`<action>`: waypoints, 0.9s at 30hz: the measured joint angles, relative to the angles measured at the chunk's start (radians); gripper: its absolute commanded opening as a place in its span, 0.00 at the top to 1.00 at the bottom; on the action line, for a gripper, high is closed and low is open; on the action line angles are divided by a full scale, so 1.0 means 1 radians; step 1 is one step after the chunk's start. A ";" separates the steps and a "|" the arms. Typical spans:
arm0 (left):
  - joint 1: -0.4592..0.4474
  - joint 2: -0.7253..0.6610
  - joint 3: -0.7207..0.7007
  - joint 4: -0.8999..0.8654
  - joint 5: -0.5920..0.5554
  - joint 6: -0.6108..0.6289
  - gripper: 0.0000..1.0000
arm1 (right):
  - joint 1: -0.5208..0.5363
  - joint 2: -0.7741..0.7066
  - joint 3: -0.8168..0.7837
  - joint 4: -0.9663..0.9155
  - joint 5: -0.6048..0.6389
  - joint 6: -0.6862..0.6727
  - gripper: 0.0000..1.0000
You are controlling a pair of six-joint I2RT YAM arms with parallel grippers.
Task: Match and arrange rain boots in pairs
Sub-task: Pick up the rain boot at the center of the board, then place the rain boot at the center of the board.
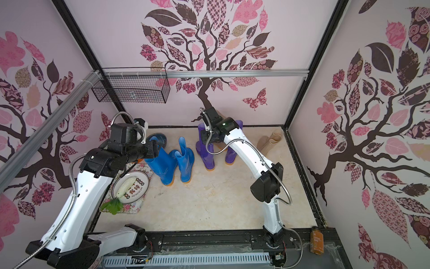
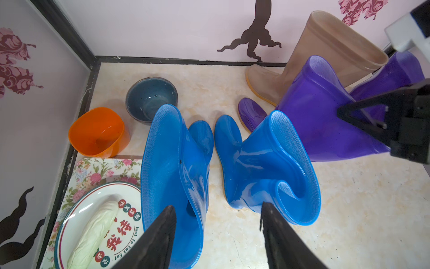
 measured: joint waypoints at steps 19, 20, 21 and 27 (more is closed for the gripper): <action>0.000 0.000 -0.001 0.031 0.082 -0.026 0.39 | 0.126 -0.243 -0.235 -0.064 0.177 0.243 1.00; 0.000 0.000 -0.001 0.031 0.087 -0.027 0.39 | 0.127 -0.254 -0.248 -0.059 0.184 0.255 1.00; 0.000 0.000 -0.001 0.031 0.090 -0.028 0.39 | 0.129 -0.264 -0.260 -0.055 0.189 0.263 1.00; 0.000 0.000 -0.001 0.032 0.119 -0.035 0.39 | 0.146 -0.325 -0.315 -0.045 0.202 0.304 1.00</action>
